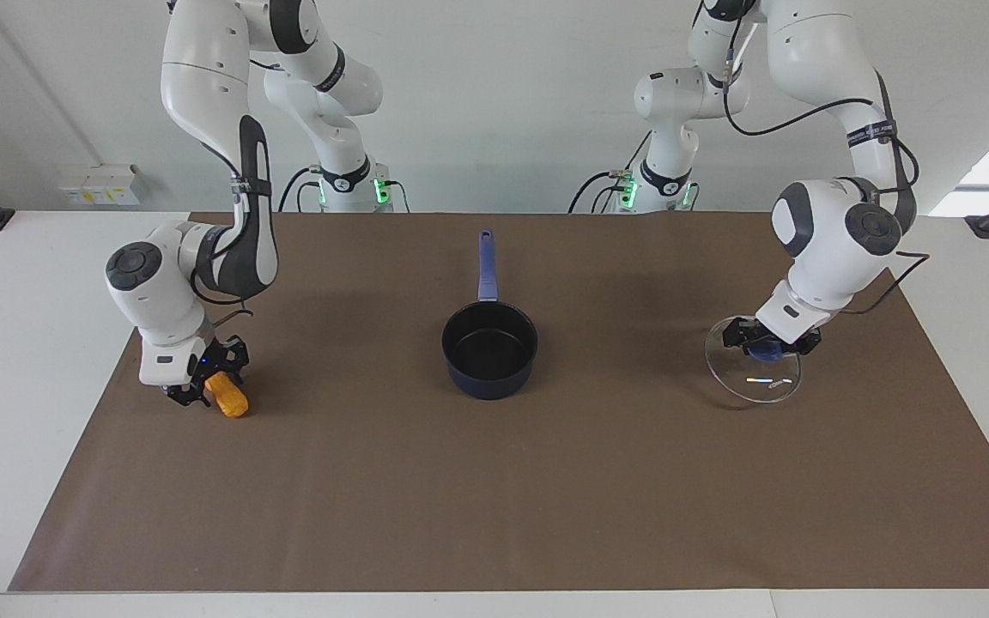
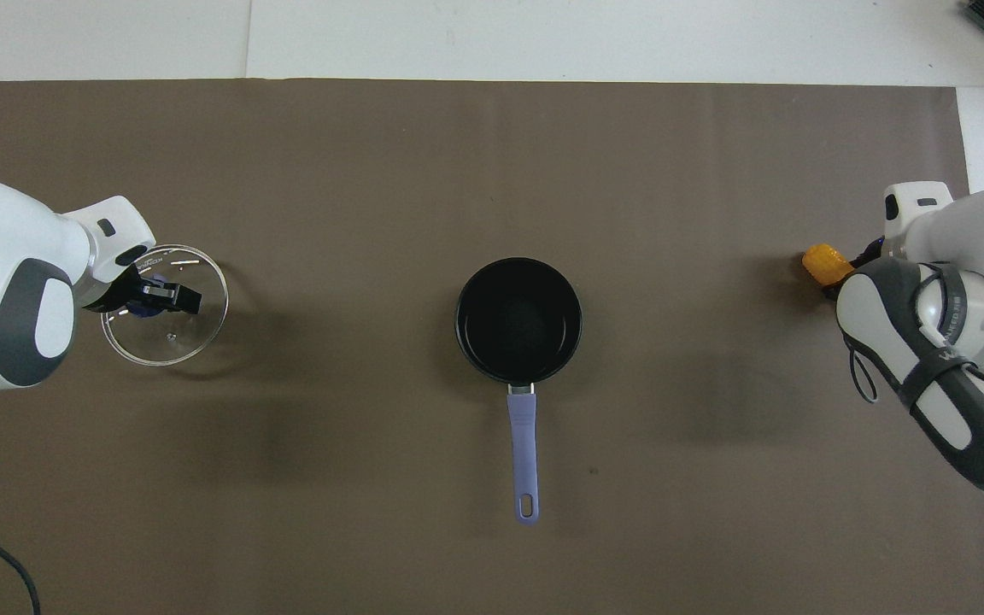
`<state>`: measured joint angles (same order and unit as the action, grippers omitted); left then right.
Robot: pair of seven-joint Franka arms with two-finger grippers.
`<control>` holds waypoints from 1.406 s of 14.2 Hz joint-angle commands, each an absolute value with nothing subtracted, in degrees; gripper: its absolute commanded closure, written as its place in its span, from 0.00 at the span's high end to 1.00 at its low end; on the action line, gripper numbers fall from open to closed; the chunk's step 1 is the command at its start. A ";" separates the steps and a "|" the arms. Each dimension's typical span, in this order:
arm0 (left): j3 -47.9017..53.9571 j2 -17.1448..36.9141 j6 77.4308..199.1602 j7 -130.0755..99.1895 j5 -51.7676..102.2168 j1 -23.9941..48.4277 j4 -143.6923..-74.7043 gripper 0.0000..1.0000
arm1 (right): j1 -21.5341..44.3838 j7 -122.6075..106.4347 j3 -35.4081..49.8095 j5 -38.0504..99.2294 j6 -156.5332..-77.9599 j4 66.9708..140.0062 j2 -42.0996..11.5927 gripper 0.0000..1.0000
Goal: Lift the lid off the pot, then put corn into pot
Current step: 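Set the lid down with the left gripper while the right gripper grasps corn, then carry the corn over the pot with the right gripper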
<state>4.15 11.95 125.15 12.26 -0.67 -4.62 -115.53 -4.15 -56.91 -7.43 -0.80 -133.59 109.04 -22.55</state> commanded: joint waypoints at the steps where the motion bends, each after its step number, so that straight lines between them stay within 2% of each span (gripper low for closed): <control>1: 4.66 9.58 129.63 15.64 0.26 -7.46 -120.58 0.00 | -4.66 -56.70 -7.21 2.54 -129.65 106.01 -21.97 0.00; 5: 4.66 9.40 131.47 16.00 0.26 -7.65 -122.86 0.00 | -3.78 -46.88 -6.59 3.52 -123.68 102.57 -19.26 0.00; 6: 4.66 9.40 132.88 16.08 0.26 -7.82 -123.92 0.16 | -3.34 -43.71 -6.50 3.52 -122.53 102.57 -17.94 0.00; 7: 4.66 9.49 134.02 16.43 0.26 -8.26 -124.53 0.49 | -2.38 -40.55 -6.59 3.43 -121.30 102.57 -16.80 0.00; 8: 4.66 9.49 134.12 16.52 0.26 -8.35 -124.37 0.94 | -1.50 -37.56 -6.59 3.43 -120.25 102.48 -15.66 0.00; 9: 4.66 9.58 133.86 16.44 0.26 -8.35 -124.10 1.00 | -0.54 -34.92 -6.59 3.43 -119.54 102.48 -14.77 0.00; 14: 4.66 10.20 131.15 16.61 0.18 -7.21 -119.54 1.00 | 6.40 -18.76 -6.50 2.29 -117.25 101.95 -13.01 0.00; 20: 4.83 10.02 118.33 14.86 0.18 -5.27 -108.04 1.00 | 18.44 4.89 -6.50 1.23 -117.24 101.69 -12.48 0.00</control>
<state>5.32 10.51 123.44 15.45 -0.63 -6.52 -111.95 15.78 -1.44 -6.42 1.90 -118.11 101.84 -13.36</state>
